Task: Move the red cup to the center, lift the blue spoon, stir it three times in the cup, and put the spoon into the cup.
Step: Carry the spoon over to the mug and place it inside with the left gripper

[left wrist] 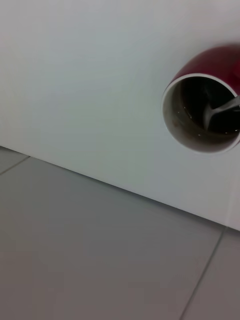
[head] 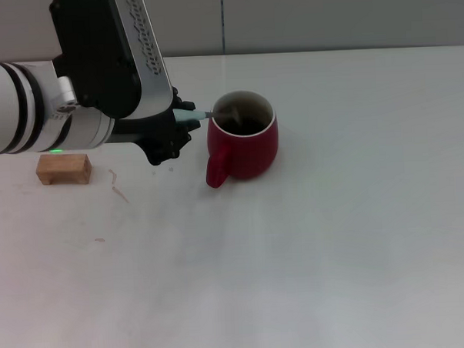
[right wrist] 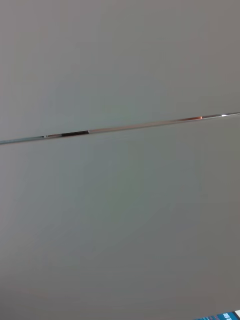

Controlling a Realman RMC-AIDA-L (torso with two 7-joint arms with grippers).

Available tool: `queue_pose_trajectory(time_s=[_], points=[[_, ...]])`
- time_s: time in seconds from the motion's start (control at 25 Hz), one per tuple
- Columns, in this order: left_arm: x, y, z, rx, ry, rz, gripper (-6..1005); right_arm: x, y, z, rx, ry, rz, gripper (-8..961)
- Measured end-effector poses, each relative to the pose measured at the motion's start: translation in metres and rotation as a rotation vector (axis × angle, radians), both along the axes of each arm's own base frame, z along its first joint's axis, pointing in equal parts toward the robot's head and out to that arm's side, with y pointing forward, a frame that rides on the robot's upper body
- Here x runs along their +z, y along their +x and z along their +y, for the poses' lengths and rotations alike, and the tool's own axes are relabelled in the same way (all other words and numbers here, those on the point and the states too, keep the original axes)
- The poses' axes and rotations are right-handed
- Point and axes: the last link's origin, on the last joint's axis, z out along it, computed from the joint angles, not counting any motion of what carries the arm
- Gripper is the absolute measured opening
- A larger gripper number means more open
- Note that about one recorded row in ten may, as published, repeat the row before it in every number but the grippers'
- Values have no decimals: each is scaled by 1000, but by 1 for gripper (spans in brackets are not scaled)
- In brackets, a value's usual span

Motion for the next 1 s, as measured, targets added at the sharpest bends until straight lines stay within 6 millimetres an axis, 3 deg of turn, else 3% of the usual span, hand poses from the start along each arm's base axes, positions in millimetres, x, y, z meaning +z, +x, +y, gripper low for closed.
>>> queue_pose_trajectory(time_s=[0.6,0.8,1.0], points=[[-25,2,26,3,-37,18,181,1,2,-6,-7,2,-5,834],[-38,12,23,-30,-74,27,181,1,3,-7,-10,2,-7,834],[-38,16,16,-39,-80,36,182,1,3,-7,-12,0,-7,835]])
